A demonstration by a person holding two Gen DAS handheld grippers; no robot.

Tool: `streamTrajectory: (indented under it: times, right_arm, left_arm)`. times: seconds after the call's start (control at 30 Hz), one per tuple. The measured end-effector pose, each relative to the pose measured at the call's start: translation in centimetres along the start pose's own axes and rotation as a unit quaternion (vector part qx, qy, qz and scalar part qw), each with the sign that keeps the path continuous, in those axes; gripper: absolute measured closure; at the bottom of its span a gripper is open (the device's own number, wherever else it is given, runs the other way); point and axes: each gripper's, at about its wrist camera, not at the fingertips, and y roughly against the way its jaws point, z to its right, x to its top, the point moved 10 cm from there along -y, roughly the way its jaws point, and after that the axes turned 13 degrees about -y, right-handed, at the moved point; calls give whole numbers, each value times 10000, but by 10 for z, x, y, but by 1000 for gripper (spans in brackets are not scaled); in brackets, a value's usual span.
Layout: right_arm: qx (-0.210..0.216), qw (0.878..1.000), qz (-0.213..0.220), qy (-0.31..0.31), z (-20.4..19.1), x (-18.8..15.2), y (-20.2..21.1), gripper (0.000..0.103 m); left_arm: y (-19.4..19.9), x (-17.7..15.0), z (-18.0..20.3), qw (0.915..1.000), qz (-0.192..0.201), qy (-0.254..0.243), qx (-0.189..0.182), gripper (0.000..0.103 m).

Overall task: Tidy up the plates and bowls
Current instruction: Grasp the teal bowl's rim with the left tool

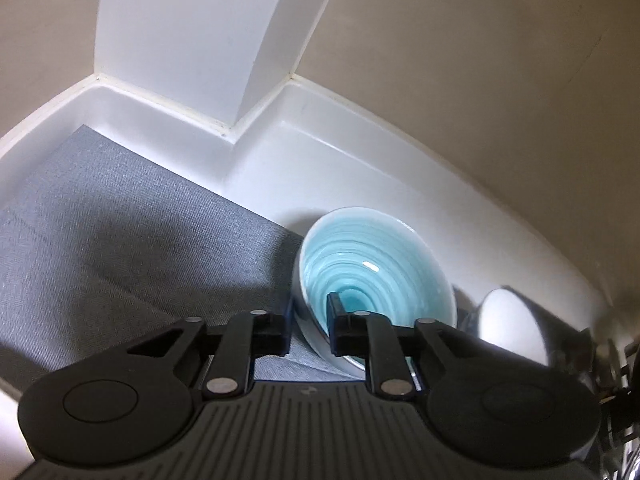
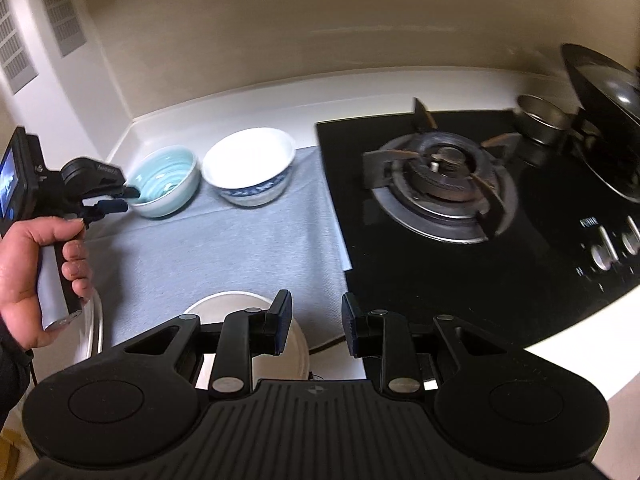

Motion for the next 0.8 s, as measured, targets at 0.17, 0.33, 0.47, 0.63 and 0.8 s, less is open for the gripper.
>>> streamTrajectory:
  times: [0.17, 0.33, 0.47, 0.63, 0.8]
  right_arm:
    - [-36, 9999, 67, -122, -3, 2, -1, 74]
    - [97, 9998, 36, -156, -17, 7, -10, 74]
    - [261, 9996, -67, -41, -37, 10, -22, 74]
    - [471, 9987, -167, 113, -63, 18, -39, 74]
    - [589, 9975, -379, 124, -81, 27, -65, 74]
  left_arm:
    - [5, -5, -2, 9997, -181, -165, -5, 88]
    - [24, -24, 1, 9982, -496, -334, -76, 88]
    - [38, -47, 8, 9957, -723, -530, -221, 87]
    - [56, -73, 24, 9900, -950, -940, -443, 84]
    - [66, -89, 37, 9842, -1053, -1193, -772, 84]
